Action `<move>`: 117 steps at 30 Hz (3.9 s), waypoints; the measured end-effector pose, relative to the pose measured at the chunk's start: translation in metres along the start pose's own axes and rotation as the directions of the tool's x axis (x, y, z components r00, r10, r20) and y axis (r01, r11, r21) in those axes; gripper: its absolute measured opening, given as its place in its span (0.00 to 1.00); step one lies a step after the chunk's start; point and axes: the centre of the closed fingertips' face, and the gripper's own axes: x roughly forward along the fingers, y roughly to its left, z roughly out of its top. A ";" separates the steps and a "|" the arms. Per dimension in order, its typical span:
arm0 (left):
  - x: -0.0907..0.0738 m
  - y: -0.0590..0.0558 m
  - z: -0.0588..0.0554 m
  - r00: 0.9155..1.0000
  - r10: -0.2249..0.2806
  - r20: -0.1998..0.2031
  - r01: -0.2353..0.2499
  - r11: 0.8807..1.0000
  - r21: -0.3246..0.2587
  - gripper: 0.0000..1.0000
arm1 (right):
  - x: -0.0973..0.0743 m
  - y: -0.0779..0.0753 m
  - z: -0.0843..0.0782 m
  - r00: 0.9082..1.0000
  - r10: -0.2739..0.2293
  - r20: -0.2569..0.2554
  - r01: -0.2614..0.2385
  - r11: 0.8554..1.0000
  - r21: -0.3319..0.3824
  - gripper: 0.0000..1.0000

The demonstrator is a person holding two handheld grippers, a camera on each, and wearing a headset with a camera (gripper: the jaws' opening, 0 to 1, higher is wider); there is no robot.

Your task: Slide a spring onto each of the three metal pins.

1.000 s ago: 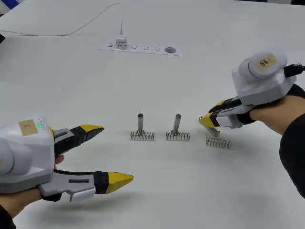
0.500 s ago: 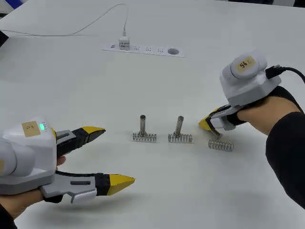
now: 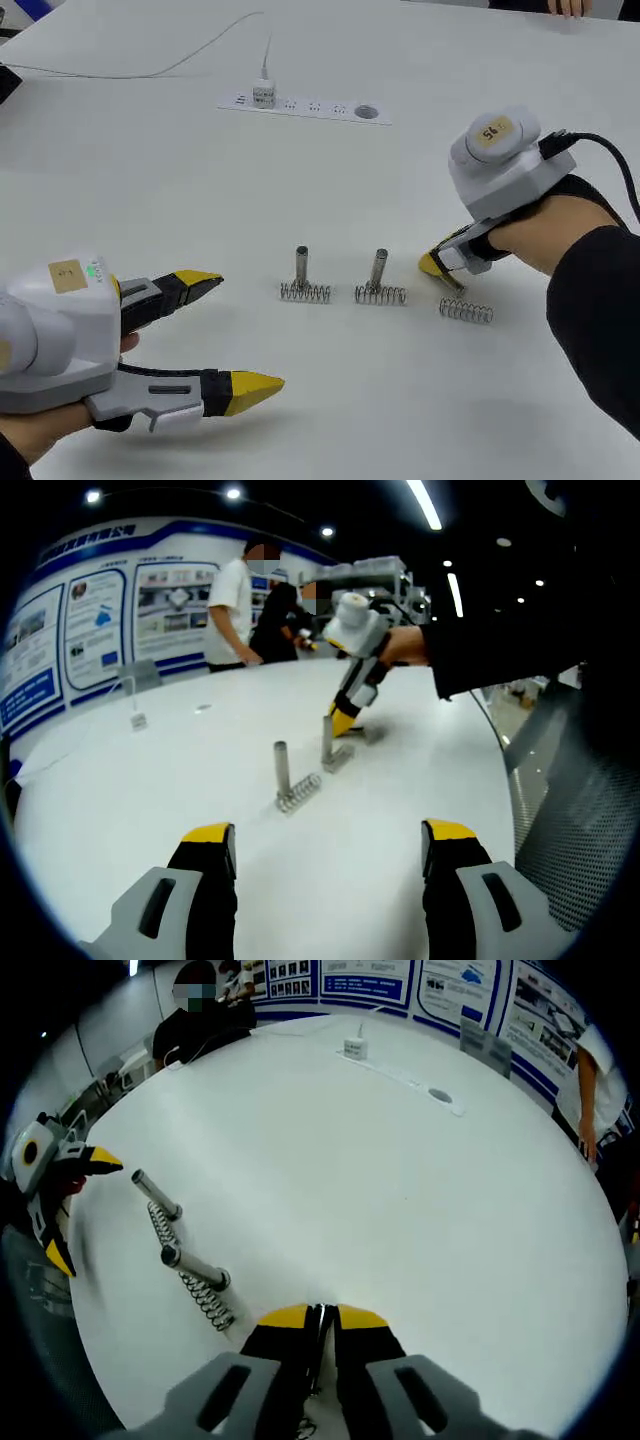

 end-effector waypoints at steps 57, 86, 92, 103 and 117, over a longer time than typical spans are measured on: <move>-0.001 0.002 0.013 1.000 0.000 0.005 0.000 0.999 0.035 0.75 | -0.040 0.001 0.001 0.997 -0.013 0.071 0.008 0.997 0.077 0.09; -0.003 -0.004 0.023 1.000 -0.011 0.005 0.010 0.998 0.060 0.74 | -0.064 0.006 -0.013 0.985 -0.004 0.173 0.004 1.000 -0.003 0.09; -0.003 -0.004 0.024 1.000 -0.010 0.007 0.010 0.998 0.061 0.74 | -0.067 0.008 -0.017 0.984 0.001 0.181 0.006 0.999 -0.037 0.09; -0.003 -0.008 0.027 1.000 -0.017 0.014 0.016 0.998 0.060 0.74 | -0.068 0.005 -0.023 0.984 -0.014 0.176 0.023 0.999 -0.048 0.09; -0.001 -0.011 0.027 0.999 -0.028 0.016 0.027 0.998 0.054 0.73 | -0.069 0.004 -0.022 0.982 -0.007 0.188 0.015 0.999 -0.039 0.11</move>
